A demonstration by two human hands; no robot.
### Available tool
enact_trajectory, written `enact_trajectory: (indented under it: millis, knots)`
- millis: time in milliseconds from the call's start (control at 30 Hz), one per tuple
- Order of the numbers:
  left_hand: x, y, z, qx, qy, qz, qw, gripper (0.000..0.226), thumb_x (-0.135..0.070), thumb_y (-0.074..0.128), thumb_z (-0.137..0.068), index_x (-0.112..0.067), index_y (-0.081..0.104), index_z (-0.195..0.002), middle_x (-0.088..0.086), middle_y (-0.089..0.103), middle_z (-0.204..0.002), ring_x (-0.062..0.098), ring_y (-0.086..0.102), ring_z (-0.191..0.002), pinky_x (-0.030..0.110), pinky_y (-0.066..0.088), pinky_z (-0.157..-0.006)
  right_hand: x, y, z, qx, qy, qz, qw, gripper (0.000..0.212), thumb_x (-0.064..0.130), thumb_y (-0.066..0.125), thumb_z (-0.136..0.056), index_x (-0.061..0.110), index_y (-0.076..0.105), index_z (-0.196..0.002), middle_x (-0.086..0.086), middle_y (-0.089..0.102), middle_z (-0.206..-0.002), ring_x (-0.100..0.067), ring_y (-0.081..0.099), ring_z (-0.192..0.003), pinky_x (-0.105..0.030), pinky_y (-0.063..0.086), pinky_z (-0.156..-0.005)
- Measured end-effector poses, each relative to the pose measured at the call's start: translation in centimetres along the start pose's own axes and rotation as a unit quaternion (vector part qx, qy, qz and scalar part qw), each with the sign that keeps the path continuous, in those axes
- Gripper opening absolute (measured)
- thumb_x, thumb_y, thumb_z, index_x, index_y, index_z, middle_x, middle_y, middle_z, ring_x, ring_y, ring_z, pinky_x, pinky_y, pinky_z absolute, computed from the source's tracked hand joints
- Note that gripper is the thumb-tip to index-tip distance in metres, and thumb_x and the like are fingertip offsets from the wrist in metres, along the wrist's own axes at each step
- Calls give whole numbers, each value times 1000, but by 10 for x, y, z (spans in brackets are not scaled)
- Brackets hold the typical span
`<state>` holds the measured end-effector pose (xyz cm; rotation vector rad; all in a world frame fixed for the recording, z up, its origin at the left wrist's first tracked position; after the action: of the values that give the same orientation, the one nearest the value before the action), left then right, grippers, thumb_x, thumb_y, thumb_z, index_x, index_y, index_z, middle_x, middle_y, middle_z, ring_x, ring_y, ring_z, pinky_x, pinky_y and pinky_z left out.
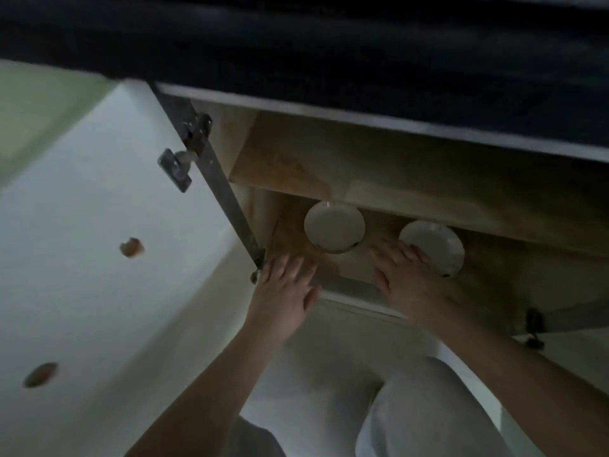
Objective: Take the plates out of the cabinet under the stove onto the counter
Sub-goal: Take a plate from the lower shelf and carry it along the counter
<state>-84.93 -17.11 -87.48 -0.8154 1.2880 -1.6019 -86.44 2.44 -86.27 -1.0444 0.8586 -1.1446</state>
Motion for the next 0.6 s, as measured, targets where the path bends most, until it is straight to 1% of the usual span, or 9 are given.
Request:
enact_trajectory:
  millis: [100,167,267,367,467,600]
  knots:
    - [10,31,-26,-10,1,-4,1000,75,-57,-7,-92,-29,23,-154,0,28,-160,28,21,-147,49,14,-120,-14,28,-31,-16,-7,11,1000,53,39,23,-102,26,17,-153,0,25,-159,-24,22,-144,-39,15,-118]
    - [13,49,-46,-19,7,-6,1000,70,-56,0,-94,-28,26,-153,0,30,-160,29,24,-145,49,16,-119,-18,46,-51,-21,-11,19,1000,54,41,23,-102,26,17,-153,-2,29,-157,-25,26,-141,-41,19,-116]
    - [15,77,-74,-34,19,-31,999,59,-51,15,-101,-27,27,-153,1,31,-159,29,24,-144,47,17,-117,-16,73,-73,-33,-20,19,999,54,41,25,-102,26,20,-153,-2,25,-160,-27,31,-139,-41,21,-114]
    - [17,101,-99,-50,21,-42,998,57,-51,20,-101,-28,25,-154,1,33,-158,27,25,-143,44,18,-115,-19,99,-92,-28,-7,23,999,54,41,24,-102,27,17,-154,0,21,-161,-25,26,-143,-42,22,-114]
    - [20,120,-117,-43,12,2,999,56,-49,27,-102,-29,26,-154,2,31,-159,26,26,-144,42,19,-115,-23,120,-109,7,1,11,1000,55,41,21,-102,27,12,-154,0,14,-163,-24,18,-146,-44,18,-115]
    - [28,139,-132,-20,-12,37,999,55,-48,30,-102,-30,23,-154,2,31,-160,27,30,-143,45,27,-113,-32,135,-123,3,1,-58,998,54,41,21,-102,28,15,-154,-1,16,-162,-25,15,-147,-44,18,-114]
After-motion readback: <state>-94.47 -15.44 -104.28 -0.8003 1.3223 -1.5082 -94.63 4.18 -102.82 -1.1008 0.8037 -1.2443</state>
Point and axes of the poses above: each hand's wrist, its own z-axis away from the middle knuckle, its own y-axis out of the palm, x = y × z, the point moved 9 cm from there along -z, towards the middle knuckle
